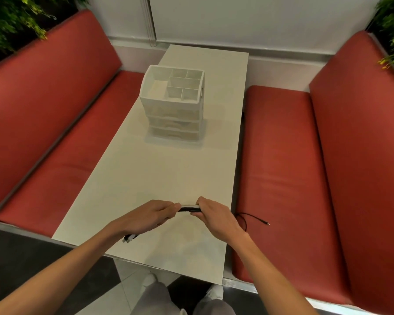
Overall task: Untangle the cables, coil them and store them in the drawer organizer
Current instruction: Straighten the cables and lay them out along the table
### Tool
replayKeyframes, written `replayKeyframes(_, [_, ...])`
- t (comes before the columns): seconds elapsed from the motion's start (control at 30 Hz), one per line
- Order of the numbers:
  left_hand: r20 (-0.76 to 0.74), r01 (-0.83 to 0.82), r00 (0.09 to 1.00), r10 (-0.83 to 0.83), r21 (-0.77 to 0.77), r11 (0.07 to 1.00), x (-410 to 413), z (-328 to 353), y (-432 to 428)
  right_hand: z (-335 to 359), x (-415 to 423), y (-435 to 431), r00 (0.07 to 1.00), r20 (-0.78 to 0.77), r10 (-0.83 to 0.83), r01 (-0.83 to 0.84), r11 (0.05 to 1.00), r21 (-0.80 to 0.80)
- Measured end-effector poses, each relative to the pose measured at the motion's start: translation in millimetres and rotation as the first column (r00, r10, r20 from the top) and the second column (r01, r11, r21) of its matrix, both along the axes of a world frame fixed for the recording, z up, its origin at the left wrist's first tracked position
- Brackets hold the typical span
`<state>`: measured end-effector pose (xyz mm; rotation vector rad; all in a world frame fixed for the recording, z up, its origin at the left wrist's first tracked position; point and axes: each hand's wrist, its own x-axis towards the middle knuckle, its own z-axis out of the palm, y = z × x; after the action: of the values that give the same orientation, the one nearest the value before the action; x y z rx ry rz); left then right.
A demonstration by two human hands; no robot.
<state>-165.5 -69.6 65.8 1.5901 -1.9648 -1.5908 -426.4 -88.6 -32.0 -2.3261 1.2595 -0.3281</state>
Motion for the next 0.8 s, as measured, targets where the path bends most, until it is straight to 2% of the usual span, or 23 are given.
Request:
replayKeyframes(0.1, [0.056,0.028,0.998,-0.024,-0.060,0.998,38.8,-10.6,-7.7,-16.4,9.6,-4.3,0.996,-0.027,-0.080,0.081,0.996,0.039])
replayKeyframes(0.17, [0.151,0.108,0.984,-0.094,-0.085,0.991,67.6,-23.1,-13.5,-24.6,25.1,-5.9,0.993,-0.100,-0.068,0.073,0.996,0.046])
replayKeyframes(0.33, [0.470,0.312,0.849,-0.239,-0.082,0.947,142.9,-56.5,-34.9,-46.6,81.3,-8.8,0.963,-0.236,-0.129,0.132,0.991,-0.003])
replayKeyframes(0.43, [0.581,0.348,0.774,-0.250,-0.061,0.935,192.4,-70.9,-50.5,-74.0,111.1,-6.7,0.948,-0.259,-0.183,0.152,0.979,-0.136])
replayKeyframes(0.53, [0.620,0.368,0.737,-0.270,-0.034,0.929,236.1,-82.9,-61.0,-86.9,141.3,-5.3,0.921,-0.305,-0.242,0.174,0.957,-0.234])
replayKeyframes(0.63, [0.650,0.375,0.718,-0.248,-0.062,0.925,284.1,-91.9,-72.8,-86.7,165.7,-1.3,0.902,-0.317,-0.294,0.217,0.942,-0.256])
replayKeyframes(0.8, [0.665,0.492,0.686,-0.296,-0.124,0.862,326.9,-103.1,-81.3,-75.2,177.8,2.6,0.917,-0.335,-0.217,0.148,0.964,-0.219])
